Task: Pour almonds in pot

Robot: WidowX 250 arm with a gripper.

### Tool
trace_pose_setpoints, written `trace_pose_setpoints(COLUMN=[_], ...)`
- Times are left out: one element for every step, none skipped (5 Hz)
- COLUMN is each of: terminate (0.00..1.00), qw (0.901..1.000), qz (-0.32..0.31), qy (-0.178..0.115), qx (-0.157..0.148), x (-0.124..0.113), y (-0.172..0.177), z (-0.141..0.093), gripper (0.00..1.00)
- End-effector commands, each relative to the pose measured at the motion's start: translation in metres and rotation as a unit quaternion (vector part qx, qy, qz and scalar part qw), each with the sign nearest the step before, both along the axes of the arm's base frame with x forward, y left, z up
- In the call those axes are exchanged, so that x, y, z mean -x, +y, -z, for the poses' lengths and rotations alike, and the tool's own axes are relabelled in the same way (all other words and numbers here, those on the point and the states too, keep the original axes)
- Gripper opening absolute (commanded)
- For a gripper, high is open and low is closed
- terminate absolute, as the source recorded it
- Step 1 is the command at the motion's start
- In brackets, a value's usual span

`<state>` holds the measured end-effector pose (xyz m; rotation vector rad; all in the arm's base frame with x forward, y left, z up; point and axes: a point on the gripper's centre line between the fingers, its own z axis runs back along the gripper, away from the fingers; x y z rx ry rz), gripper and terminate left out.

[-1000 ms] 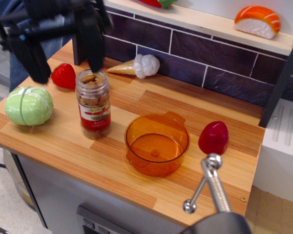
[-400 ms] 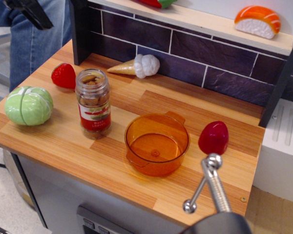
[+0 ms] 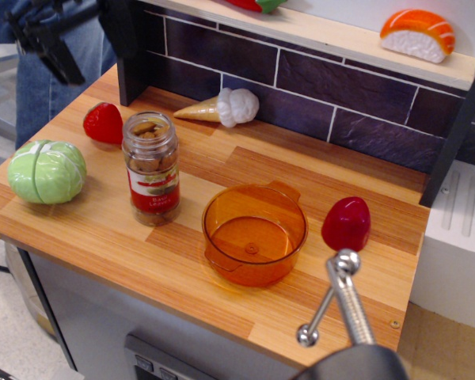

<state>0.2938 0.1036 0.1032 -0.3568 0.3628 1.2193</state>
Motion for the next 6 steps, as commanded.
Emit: trace_pose_setpoints(terminate=[0.00, 0.00, 0.00, 0.00, 0.00, 0.00], qw=[0.9996, 0.9987, 0.9978, 0.9948, 0.9892, 0.9864], qz=[0.020, 0.027, 0.022, 0.051, 0.076, 0.088], qy=[0.022, 0.043, 0.056, 0.074, 0.081, 0.094], qx=[-0.003, 0.008, 0.029, 0.049, 0.096, 0.103], x=[0.012, 0.014, 0.011, 0.013, 0.013, 0.019], y=[-0.005, -0.017, -0.021, -0.027, -0.036, -0.045], z=[0.020, 0.031, 0.037, 0.046, 0.044, 0.050], gripper=[1.00, 1.00, 1.00, 1.00, 1.00, 1.00])
